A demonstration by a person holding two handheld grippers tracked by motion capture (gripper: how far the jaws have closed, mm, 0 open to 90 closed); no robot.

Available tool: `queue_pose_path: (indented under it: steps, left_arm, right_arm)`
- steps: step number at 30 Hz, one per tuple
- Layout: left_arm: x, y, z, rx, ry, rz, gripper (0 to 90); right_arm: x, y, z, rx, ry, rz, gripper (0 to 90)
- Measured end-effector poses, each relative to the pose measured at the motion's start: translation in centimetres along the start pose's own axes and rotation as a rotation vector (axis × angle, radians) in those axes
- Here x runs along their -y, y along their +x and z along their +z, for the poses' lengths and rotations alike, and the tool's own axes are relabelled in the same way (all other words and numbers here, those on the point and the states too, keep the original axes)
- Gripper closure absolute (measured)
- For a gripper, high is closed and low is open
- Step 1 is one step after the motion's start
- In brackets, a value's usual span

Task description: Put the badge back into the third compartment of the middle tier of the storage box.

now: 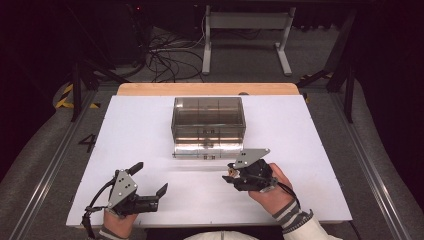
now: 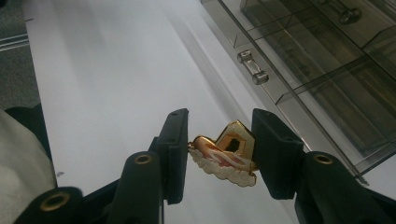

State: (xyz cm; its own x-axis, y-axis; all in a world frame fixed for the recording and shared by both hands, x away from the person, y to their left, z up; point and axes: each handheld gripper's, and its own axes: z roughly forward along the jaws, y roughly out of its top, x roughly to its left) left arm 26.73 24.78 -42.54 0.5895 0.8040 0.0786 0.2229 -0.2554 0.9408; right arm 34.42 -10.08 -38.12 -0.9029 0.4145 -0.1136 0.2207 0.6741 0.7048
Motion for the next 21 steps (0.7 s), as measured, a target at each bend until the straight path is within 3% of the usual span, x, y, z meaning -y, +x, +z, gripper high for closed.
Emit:
queue_pose_path:
  steps: [21]
  left_arm:
    - [0.0,0.0,0.0,0.002,0.002,-0.002,2.9]
  right_arm:
    - [-1.4,-2.9,-0.3,0.035,-0.014,0.023,58.4]
